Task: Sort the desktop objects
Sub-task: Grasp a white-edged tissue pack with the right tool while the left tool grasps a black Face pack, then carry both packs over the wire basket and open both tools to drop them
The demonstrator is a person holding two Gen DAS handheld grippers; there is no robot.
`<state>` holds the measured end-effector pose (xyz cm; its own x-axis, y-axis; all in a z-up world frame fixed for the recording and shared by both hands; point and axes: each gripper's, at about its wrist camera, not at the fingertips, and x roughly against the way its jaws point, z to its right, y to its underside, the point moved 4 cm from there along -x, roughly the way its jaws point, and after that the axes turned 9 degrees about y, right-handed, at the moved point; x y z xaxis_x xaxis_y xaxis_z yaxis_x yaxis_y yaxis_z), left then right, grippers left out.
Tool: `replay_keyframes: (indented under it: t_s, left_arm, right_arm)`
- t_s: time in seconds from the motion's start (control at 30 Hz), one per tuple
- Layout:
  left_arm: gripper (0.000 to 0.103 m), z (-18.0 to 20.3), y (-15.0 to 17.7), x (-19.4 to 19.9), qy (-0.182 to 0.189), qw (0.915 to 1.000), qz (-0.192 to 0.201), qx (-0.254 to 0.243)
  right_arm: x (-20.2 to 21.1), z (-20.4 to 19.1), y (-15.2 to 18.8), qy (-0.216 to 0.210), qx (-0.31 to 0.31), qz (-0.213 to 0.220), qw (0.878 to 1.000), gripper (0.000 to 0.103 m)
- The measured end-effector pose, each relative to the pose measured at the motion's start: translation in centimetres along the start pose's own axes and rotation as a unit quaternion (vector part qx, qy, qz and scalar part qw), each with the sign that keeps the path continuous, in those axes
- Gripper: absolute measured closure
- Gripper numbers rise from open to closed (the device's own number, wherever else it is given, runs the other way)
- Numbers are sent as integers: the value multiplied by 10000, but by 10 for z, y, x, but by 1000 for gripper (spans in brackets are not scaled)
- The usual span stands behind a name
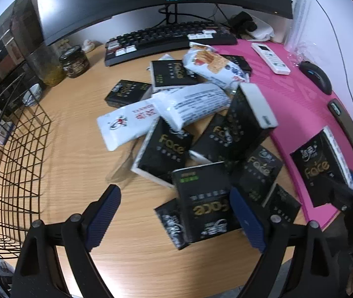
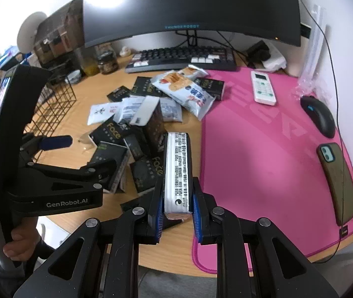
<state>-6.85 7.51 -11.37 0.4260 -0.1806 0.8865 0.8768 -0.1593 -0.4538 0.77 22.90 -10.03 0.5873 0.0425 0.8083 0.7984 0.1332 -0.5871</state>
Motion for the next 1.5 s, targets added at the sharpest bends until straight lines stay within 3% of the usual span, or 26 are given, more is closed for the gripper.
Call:
replay_keyframes:
  t_s: [0.23,0.33,0.37,0.43,0.6,0.77,0.87,0.97,1.03,1.13,1.23,1.33,1.5]
  left_arm:
    - [13,15,2,-11,-60,9996,-118,-254]
    - [35,15,3,-12,-38,9993,-160,-322]
    - [49,14,4,-13,62,9993,-230,-297]
    - [51,13,3,-13,135,9993,-238,-270]
    - [51,13,-2,7,54,9992,62,-395]
    - [51,-6,-12,75,70,9965,791,-266]
    - [51,-48,-14,139,-116,9892,1454,137]
    - [51,-103,-8,187,-518,9790,1874,613]
    - [51,-138,-4,204,-838,9732,1938,908]
    - [51,-198,6,213,-1128,9650,1846,1484]
    - [51,-242,14,199,-1212,9628,1564,1839]
    - [51,-273,19,172,-1148,9632,1188,2120]
    - [51,-287,26,155,-1137,9641,929,2212]
  right_arm:
    - [1,5,2,47,-67,-5,10000,83]
    - [1,4,2,54,-68,-11,10000,83]
    - [0,3,2,50,-63,-18,10000,83]
    - [-2,2,2,46,-47,-34,10000,83]
    - [-2,-2,1,18,-26,-37,10000,83]
    - [21,-20,-16,-193,91,238,9995,83]
    - [45,-57,-43,-432,475,575,9963,83]
    - [64,-119,-76,-1203,972,772,9849,83]
    - [74,-164,-99,-1568,1266,919,9752,83]
    - [80,-232,-122,-1934,1699,1035,9607,83]
    - [57,-288,-134,-2182,1943,720,9537,83]
    - [31,-323,-136,-2073,2074,491,9548,83]
    - [-4,-349,-135,-1832,2217,221,9575,83]
